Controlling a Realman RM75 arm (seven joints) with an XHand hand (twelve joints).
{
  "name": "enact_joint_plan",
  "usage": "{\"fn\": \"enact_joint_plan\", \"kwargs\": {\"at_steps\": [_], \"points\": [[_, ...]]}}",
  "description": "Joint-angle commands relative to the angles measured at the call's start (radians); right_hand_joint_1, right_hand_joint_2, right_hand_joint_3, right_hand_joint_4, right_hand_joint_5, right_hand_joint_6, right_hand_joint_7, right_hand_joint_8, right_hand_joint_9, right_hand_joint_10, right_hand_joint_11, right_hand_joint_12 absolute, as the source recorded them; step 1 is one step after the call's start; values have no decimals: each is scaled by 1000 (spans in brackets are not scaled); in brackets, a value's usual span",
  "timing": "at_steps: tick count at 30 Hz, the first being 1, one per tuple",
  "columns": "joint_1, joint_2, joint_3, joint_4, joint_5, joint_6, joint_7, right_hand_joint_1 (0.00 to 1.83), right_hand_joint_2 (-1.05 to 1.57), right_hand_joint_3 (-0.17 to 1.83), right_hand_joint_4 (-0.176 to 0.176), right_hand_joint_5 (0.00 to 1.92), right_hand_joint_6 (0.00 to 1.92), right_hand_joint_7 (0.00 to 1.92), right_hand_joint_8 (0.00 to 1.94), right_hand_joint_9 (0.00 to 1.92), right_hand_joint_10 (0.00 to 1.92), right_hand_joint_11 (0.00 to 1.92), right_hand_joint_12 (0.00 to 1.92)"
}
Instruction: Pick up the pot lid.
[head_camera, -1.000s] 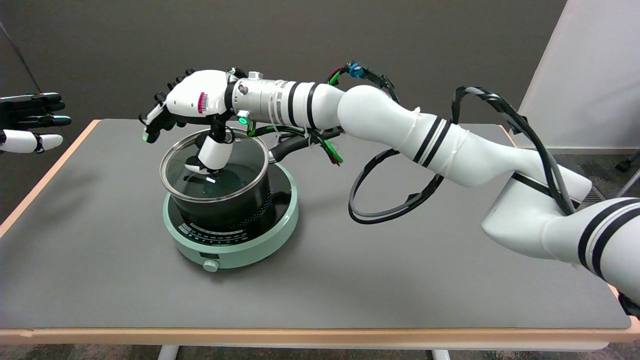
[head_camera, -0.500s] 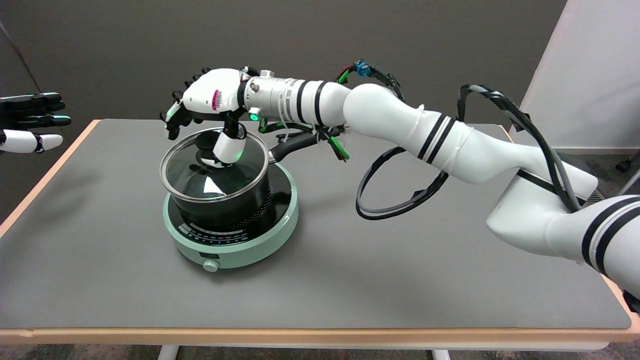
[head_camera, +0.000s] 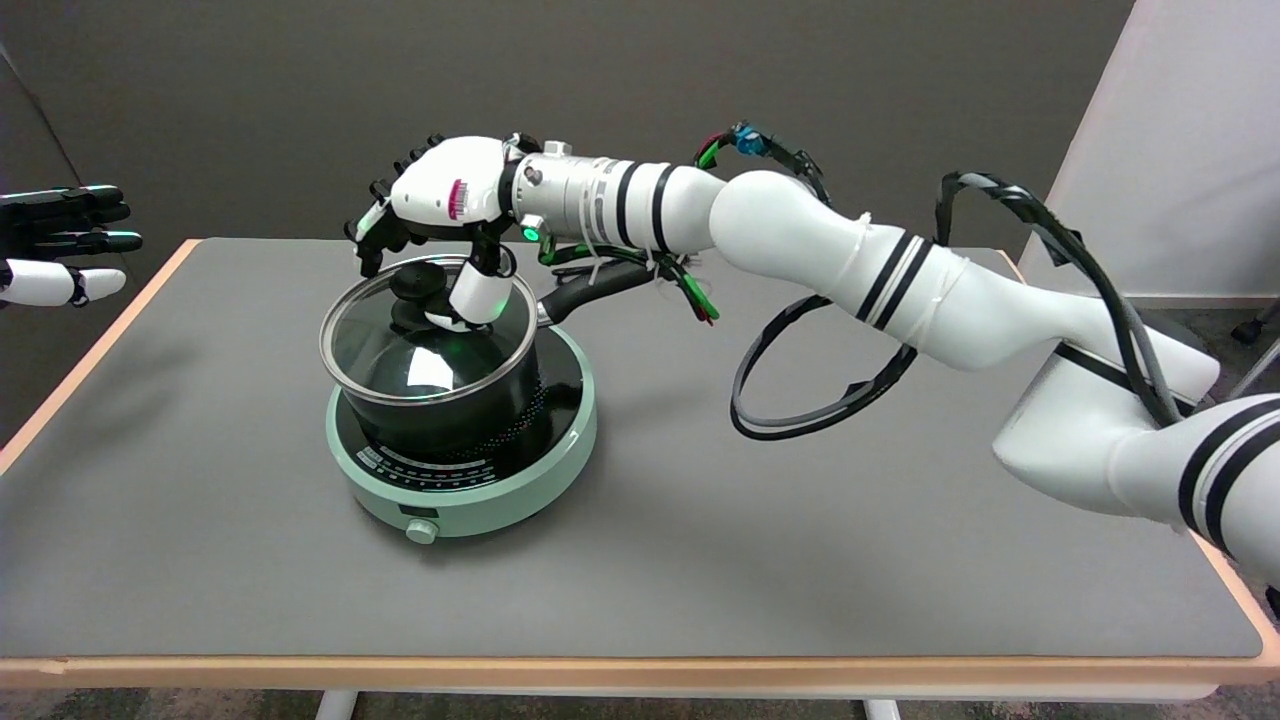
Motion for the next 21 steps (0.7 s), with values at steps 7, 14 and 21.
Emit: {"fn": "enact_joint_plan", "kwargs": {"at_steps": [7,14,21], "points": [[-18,1,6,1,8,20,0,912,592,953,176,592,349,698,231,715,462,545,1056],[-21,-15,6,-26,8,29,5,933,603,936,176,619,407,741,256,734,485,558,1070],[-24,-25,6,-37,8,29,7,950,636,884,176,651,456,776,309,765,513,575,1070]]}}
